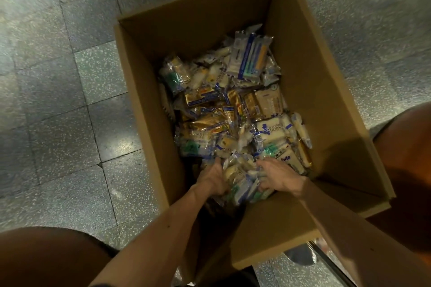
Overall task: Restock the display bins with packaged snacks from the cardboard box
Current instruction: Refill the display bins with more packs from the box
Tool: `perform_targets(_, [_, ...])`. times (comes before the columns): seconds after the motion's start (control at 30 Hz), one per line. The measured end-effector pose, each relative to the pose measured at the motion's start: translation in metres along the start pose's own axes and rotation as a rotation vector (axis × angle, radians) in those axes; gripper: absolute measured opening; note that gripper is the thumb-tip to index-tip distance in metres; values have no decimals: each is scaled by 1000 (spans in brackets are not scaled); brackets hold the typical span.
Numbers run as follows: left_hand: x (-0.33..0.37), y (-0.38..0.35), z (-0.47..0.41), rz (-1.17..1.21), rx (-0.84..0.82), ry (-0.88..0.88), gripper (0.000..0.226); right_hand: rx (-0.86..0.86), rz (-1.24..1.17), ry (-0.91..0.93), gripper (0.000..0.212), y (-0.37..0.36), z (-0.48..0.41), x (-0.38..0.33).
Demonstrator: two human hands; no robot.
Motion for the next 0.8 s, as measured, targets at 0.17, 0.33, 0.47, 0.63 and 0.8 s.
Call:
perform_targets(0.17, [14,25,12,69,-76,-53,97,4,-52,-65,55,23,22,9])
perform_targets(0.33, [40,76,42,122,-44,-149,60,99,-160,-86,64,72,60,14])
perform_targets(0.47, [62,120,96,82,38,-280,73,158,-155,-20,70,118,101,-9])
perform_targets(0.63, [56,179,202,144,137,-421,52,206,-130,126,85,168,153,-72])
perform_targets(0.8, [-23,221,335,442,306,-399,39,258,-297,365,75,195,213,-178])
Point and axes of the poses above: each hand's wrist, its own z-axis away from the middle knuckle, its own y-axis out of the back of the hand, x = y × z, the point moved 6 cm from there along -z, towards the middle knuckle, and after that the axes turned 1 degree about -z, right-handed, at the moved point
